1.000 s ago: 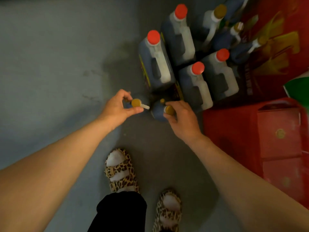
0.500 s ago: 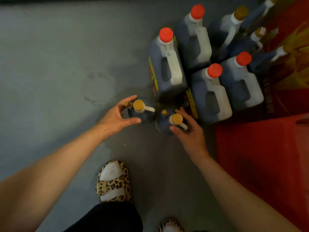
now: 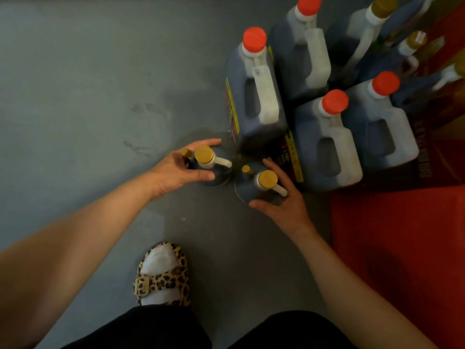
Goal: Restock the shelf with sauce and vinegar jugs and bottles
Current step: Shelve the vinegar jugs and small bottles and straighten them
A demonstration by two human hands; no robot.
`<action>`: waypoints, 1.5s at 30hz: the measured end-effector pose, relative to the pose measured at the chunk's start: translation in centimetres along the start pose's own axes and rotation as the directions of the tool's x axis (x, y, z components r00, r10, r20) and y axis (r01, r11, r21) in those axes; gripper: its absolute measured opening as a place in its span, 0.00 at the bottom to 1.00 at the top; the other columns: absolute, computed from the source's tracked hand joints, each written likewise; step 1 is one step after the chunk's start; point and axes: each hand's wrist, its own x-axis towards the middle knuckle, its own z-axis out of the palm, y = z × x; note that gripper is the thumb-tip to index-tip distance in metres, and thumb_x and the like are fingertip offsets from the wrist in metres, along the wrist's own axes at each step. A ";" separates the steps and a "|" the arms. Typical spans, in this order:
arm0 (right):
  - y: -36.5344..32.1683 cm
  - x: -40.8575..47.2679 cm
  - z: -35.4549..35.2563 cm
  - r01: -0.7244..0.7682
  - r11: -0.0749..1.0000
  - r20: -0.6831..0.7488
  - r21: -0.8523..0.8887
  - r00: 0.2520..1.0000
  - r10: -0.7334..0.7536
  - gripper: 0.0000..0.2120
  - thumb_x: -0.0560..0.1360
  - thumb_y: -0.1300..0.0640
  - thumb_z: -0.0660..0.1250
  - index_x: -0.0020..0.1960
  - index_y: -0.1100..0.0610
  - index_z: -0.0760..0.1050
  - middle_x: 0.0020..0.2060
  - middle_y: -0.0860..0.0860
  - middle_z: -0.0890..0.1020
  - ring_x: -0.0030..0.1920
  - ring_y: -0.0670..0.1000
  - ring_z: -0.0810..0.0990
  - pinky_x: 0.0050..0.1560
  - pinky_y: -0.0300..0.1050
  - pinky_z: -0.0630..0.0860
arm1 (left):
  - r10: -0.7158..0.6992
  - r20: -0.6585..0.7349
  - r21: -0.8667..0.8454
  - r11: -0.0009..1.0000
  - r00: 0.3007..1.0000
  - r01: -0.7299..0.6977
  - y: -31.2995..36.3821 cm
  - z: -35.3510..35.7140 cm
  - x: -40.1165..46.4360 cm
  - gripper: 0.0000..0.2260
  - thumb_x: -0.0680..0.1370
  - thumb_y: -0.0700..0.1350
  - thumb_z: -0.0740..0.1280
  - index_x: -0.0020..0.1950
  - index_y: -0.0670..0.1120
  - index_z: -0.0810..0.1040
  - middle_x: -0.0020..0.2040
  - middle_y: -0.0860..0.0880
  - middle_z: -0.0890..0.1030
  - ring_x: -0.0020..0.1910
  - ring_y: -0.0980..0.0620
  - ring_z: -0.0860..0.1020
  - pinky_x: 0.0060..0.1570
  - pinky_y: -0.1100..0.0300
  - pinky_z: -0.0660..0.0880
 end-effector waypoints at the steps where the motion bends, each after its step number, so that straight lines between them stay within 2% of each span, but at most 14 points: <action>1: 0.1 0.1 -0.1 -0.014 1.000 0.030 0.001 0.999 0.014 0.43 0.64 0.66 0.80 0.74 0.50 0.67 0.70 0.39 0.74 0.73 0.43 0.70 0.68 0.43 0.73 | -0.004 0.002 -0.011 1.000 1.000 0.004 0.0 0.0 0.0 0.32 0.66 0.43 0.77 0.67 0.61 0.75 0.60 0.55 0.81 0.66 0.53 0.76 0.67 0.57 0.70; 4: 0.4 0.5 -0.4 -0.029 0.999 0.087 -0.021 0.996 0.031 0.49 0.61 0.60 0.83 0.76 0.43 0.63 0.73 0.48 0.71 0.74 0.49 0.70 0.69 0.51 0.74 | -0.014 -0.001 -0.023 1.000 1.000 0.014 0.4 0.2 0.0 0.32 0.65 0.43 0.79 0.67 0.59 0.75 0.62 0.54 0.81 0.68 0.52 0.75 0.69 0.53 0.70; 7: 0.6 0.8 -1.1 0.026 0.984 0.134 -0.177 0.991 -0.002 0.54 0.62 0.59 0.84 0.78 0.42 0.59 0.75 0.39 0.66 0.75 0.42 0.66 0.68 0.36 0.71 | 0.007 -0.016 -0.012 1.000 1.000 -0.007 0.8 0.3 0.3 0.31 0.66 0.44 0.79 0.68 0.55 0.75 0.72 0.53 0.73 0.74 0.54 0.68 0.74 0.51 0.65; 8: 0.6 0.9 -1.2 0.046 0.974 0.129 -0.220 0.991 -0.018 0.54 0.62 0.59 0.84 0.79 0.44 0.58 0.75 0.38 0.65 0.75 0.41 0.65 0.68 0.35 0.70 | 0.013 -0.017 -0.018 1.000 1.000 -0.014 0.9 0.4 0.4 0.31 0.67 0.44 0.79 0.68 0.54 0.76 0.71 0.52 0.74 0.72 0.56 0.69 0.73 0.53 0.66; 11: 0.5 0.9 -0.8 0.039 0.973 0.051 -0.226 0.998 -0.029 0.52 0.60 0.62 0.85 0.77 0.52 0.62 0.72 0.44 0.70 0.73 0.45 0.69 0.69 0.41 0.72 | 0.041 -0.024 -0.050 0.998 0.999 -0.042 0.7 0.4 0.4 0.26 0.68 0.44 0.76 0.67 0.49 0.77 0.62 0.51 0.82 0.64 0.55 0.78 0.64 0.61 0.73; 14: -0.1 0.9 0.5 -0.056 0.986 -0.052 -0.159 0.997 0.048 0.45 0.57 0.62 0.86 0.69 0.48 0.69 0.62 0.39 0.78 0.64 0.40 0.77 0.58 0.36 0.77 | 0.035 -0.095 -0.094 0.995 0.995 -0.044 0.0 -0.1 0.6 0.24 0.70 0.45 0.73 0.67 0.46 0.77 0.62 0.47 0.82 0.64 0.51 0.78 0.66 0.57 0.73; 16: -0.4 0.7 1.2 -0.154 0.984 -0.052 -0.092 0.987 0.149 0.41 0.58 0.61 0.86 0.64 0.44 0.71 0.57 0.36 0.81 0.59 0.37 0.79 0.52 0.32 0.78 | -0.056 -0.139 -0.205 0.978 0.989 0.027 -0.4 -0.9 0.7 0.24 0.71 0.48 0.71 0.67 0.44 0.76 0.62 0.46 0.82 0.64 0.50 0.78 0.67 0.53 0.72; 18: -0.4 0.4 1.8 -0.243 0.970 -0.019 0.003 0.970 0.243 0.39 0.58 0.60 0.85 0.63 0.43 0.72 0.57 0.37 0.83 0.58 0.39 0.81 0.50 0.35 0.79 | -0.139 -0.129 -0.272 0.957 0.982 0.099 -1.1 -1.8 0.6 0.23 0.72 0.51 0.70 0.66 0.45 0.77 0.61 0.49 0.83 0.62 0.53 0.80 0.66 0.53 0.73; 22: -1.4 -0.4 3.3 -0.384 0.910 0.042 0.158 0.923 0.382 0.42 0.56 0.50 0.81 0.68 0.51 0.72 0.59 0.50 0.84 0.59 0.51 0.83 0.56 0.49 0.81 | -0.300 -0.092 -0.309 0.915 0.950 0.259 -2.2 -3.0 -1.5 0.28 0.65 0.61 0.75 0.61 0.50 0.80 0.57 0.52 0.85 0.58 0.54 0.82 0.62 0.53 0.74; 24: -2.6 -1.0 4.2 -0.425 0.883 0.027 0.197 0.903 0.429 0.38 0.58 0.51 0.81 0.66 0.53 0.74 0.58 0.55 0.84 0.58 0.55 0.84 0.59 0.55 0.80 | -0.375 -0.064 -0.379 0.867 0.925 0.325 -2.1 -2.7 -3.1 0.27 0.67 0.61 0.75 0.61 0.51 0.80 0.58 0.51 0.84 0.60 0.52 0.81 0.65 0.51 0.73; 27: -5.0 -2.7 5.3 -0.493 0.835 0.030 0.245 0.865 0.502 0.30 0.65 0.54 0.80 0.65 0.53 0.76 0.55 0.55 0.85 0.55 0.56 0.85 0.53 0.51 0.83 | -0.471 -0.042 -0.455 0.794 0.881 0.403 -0.6 -1.8 -6.1 0.24 0.70 0.60 0.73 0.62 0.51 0.80 0.57 0.50 0.85 0.60 0.50 0.81 0.67 0.49 0.71; 30: -8.9 -4.8 6.3 -0.545 0.802 0.036 0.243 0.831 0.554 0.27 0.66 0.53 0.79 0.63 0.54 0.77 0.53 0.54 0.86 0.53 0.56 0.86 0.47 0.45 0.82 | -0.538 -0.028 -0.497 0.739 0.843 0.455 2.4 -1.0 -9.3 0.23 0.68 0.61 0.71 0.60 0.51 0.81 0.55 0.50 0.85 0.60 0.49 0.81 0.64 0.51 0.73; 39: -26.1 -9.0 7.1 -0.569 0.793 0.109 0.218 0.822 0.559 0.28 0.63 0.48 0.79 0.61 0.55 0.80 0.53 0.58 0.86 0.52 0.57 0.86 0.46 0.46 0.82 | -0.575 -0.044 -0.658 0.631 0.817 0.410 17.6 -3.6 -18.1 0.26 0.67 0.62 0.73 0.60 0.50 0.81 0.55 0.49 0.85 0.54 0.51 0.84 0.52 0.55 0.77; 45: -42.9 -8.8 7.5 -0.513 0.840 0.108 0.173 0.858 0.502 0.29 0.66 0.48 0.78 0.63 0.60 0.78 0.54 0.59 0.85 0.55 0.60 0.85 0.52 0.53 0.82 | -0.531 -0.068 -0.638 0.674 0.845 0.373 33.0 -8.0 -22.8 0.30 0.63 0.64 0.76 0.60 0.51 0.81 0.55 0.50 0.86 0.53 0.53 0.84 0.52 0.55 0.76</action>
